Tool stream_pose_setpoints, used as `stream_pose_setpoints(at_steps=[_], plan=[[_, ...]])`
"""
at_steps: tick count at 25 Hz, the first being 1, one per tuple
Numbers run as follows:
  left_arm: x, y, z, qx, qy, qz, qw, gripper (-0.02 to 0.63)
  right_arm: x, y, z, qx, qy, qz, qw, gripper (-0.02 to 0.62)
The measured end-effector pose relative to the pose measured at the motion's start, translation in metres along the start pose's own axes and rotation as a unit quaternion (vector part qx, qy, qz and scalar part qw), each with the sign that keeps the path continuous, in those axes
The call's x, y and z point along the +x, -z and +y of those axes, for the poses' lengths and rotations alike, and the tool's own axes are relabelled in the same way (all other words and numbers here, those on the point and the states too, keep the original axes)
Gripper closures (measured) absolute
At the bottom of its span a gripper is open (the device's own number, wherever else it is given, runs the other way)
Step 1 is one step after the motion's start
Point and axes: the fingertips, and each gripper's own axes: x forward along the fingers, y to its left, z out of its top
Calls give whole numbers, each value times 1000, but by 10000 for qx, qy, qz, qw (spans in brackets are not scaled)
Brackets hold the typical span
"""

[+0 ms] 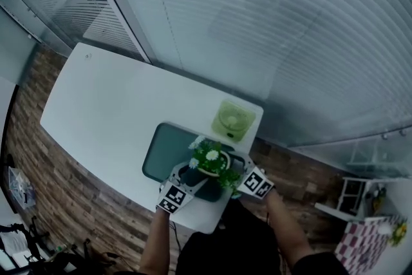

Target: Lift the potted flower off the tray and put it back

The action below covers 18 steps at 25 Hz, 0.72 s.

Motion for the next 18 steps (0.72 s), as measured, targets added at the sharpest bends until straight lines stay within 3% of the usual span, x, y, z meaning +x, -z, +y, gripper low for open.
stream_pose_setpoints(at_steps=[11, 18], plan=[[12, 18, 4, -180, 38, 229, 9996, 327, 8, 14, -5, -147, 134, 243, 9995, 209], [18, 24, 4, -42, 1, 333, 9994, 327, 12, 24, -8, -234, 184, 417, 9987, 209]])
